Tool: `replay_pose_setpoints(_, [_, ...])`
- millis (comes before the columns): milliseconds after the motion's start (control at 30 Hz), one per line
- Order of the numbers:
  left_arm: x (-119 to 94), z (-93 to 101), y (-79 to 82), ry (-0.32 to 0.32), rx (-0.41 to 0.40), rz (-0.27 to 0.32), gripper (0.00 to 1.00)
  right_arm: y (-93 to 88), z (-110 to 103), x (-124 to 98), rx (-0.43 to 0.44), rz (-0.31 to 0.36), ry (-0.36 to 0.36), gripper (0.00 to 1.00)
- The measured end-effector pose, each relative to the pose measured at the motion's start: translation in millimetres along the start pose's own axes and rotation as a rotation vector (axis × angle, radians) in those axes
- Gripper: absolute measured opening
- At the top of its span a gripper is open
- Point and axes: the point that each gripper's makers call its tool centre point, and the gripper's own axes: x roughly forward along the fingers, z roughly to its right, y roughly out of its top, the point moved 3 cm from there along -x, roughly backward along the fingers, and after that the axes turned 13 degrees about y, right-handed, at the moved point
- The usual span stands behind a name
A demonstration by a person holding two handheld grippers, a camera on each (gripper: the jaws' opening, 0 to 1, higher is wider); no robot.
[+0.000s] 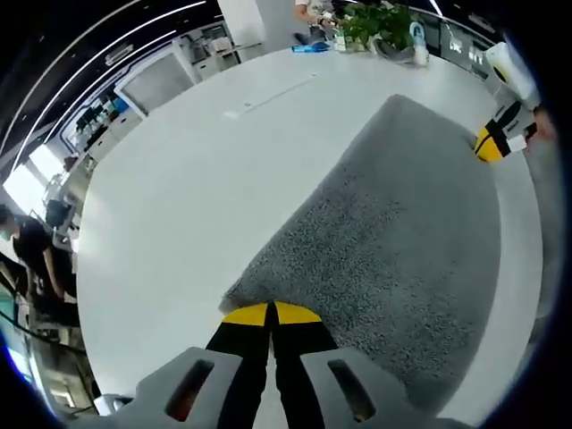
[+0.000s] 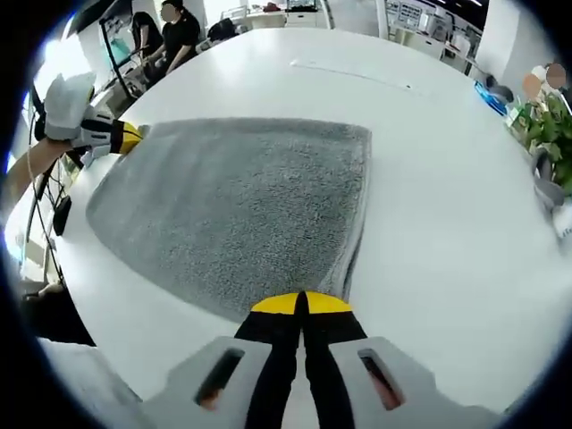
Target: Fold the towel on the table until its edges align and the towel forms a compact rectangular stack.
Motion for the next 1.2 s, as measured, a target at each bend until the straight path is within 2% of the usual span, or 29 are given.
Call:
replay_pose_setpoints(200, [-2.0,4.7,-1.7,-0.011,-0.003,-0.008,0.01,7.4,10.8,1.6,-0.09,-0.014,-0.038,0.0])
replay_pose_setpoints(433, [-9.2,13.3,-7.3,-0.029,0.027,-0.007,0.01,15.8,22.0,2.3,-0.116,-0.032,-0.049,0.0])
replay_pose_setpoints(633, [-14.8,21.1,-11.6,-0.035,-0.001,-0.017,0.01,22.0,29.8,2.7,-0.138,-0.057,-0.045,0.0])
replay_pose_setpoints(867, [-24.1,33.6,-16.2,-0.044,-0.027,-0.02,0.01,26.1,40.3,2.4,-0.126,-0.086,-0.025,0.0])
replay_pose_setpoints(1200, [-31.9,48.7,-16.6,-0.019,-0.065,-0.054,0.01,29.3,47.8,2.4,-0.217,-0.13,-0.055,0.0])
